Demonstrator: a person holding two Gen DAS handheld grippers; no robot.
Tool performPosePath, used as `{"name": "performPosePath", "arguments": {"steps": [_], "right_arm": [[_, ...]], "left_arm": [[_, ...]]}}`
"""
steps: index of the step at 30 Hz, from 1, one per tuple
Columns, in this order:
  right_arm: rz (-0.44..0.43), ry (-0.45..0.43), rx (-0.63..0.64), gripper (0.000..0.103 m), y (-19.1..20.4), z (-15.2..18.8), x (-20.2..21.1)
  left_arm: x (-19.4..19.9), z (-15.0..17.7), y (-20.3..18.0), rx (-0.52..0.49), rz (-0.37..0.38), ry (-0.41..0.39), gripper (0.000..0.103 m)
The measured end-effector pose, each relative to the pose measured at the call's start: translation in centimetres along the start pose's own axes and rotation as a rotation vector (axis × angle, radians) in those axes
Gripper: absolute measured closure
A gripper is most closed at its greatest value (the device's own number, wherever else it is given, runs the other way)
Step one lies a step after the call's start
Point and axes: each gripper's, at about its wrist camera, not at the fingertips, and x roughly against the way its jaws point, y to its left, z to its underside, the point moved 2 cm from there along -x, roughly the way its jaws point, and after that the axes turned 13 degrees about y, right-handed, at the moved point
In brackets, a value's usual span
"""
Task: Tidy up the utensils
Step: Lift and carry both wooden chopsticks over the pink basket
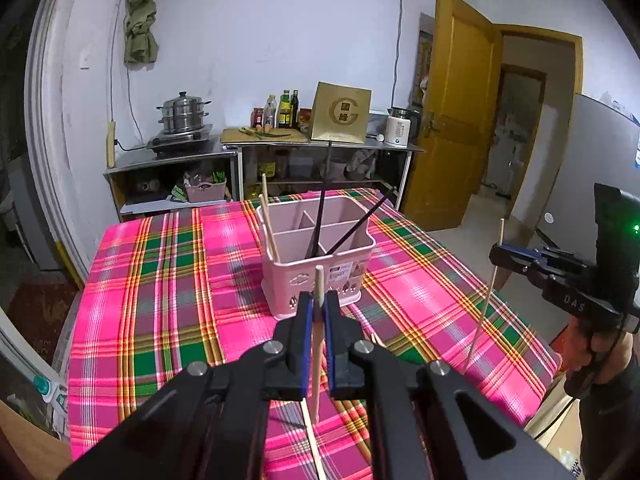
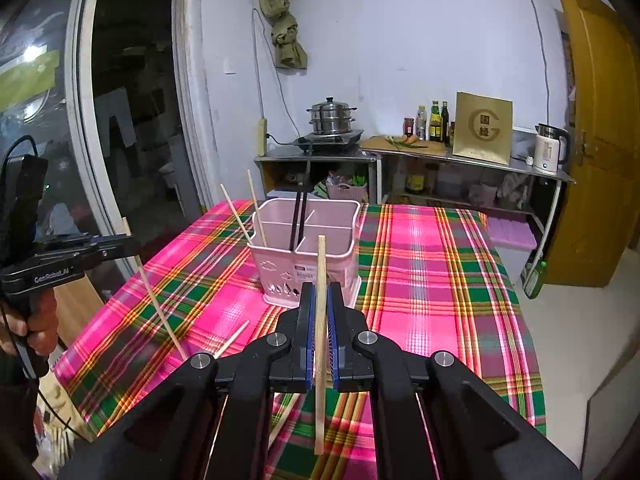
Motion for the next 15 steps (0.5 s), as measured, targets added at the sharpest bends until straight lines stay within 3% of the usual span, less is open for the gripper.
{"name": "performPosePath", "arguments": {"steps": [15], "right_arm": [[-0.072, -0.085, 0.035, 0.098, 2.2, -7.8, -1.1]], "left_arm": [[0.0, -8.4, -0.4, -0.028, -0.020, -0.038, 0.097]]}}
